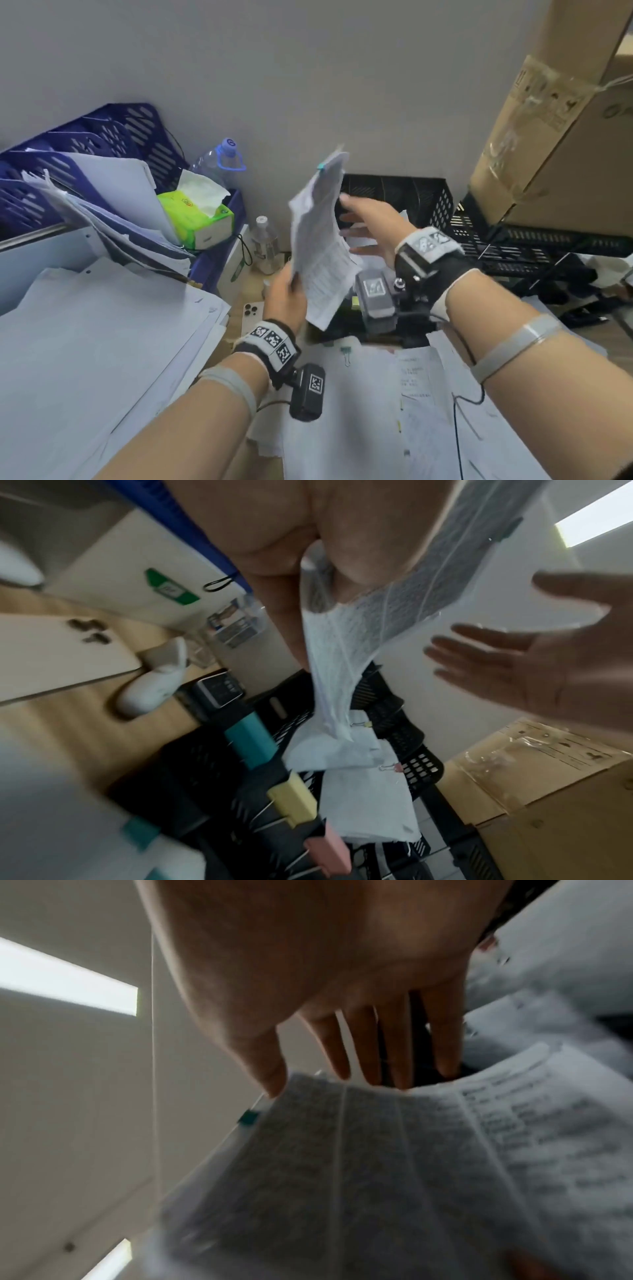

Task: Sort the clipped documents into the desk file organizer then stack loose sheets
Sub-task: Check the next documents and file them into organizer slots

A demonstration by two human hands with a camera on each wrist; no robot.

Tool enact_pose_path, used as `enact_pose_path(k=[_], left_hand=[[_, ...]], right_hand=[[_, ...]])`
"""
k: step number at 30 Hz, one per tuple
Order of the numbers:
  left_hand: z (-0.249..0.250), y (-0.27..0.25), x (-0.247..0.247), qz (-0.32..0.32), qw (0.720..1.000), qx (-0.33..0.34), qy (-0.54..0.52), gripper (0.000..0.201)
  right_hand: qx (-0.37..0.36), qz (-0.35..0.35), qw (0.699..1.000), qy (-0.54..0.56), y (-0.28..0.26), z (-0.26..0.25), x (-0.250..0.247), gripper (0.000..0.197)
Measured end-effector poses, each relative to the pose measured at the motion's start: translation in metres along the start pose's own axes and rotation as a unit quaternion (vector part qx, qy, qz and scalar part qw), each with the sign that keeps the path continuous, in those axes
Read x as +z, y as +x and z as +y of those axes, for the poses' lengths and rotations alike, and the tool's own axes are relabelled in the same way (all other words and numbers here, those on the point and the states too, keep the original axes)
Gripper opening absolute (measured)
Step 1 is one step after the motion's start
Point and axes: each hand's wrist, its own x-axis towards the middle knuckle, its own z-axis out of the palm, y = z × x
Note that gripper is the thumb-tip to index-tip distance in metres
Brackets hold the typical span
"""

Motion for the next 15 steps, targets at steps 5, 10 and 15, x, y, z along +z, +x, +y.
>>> enact_pose_path(k=[5,10,15], left_hand=[[0.022,0.025,0.014,0.031,0.999,0.041,0.003,0.08],[0.022,0.039,0.038,0.019,0.999,0.027,0.016,0.077],[0.009,0.055,0.058,-0.048,0.997,-0.032,0.043,0.07]], right_hand=[[0.031,-0.037,0.995,0.083,0.009,-0.049,-0.002,0.064],[-0.029,-0.007,0.996,-0.078,0.033,-0.049,-0.009,0.041],[-0.079,0.037,0.976,-0.198,0.049,-0.029,-0.019,0.059]])
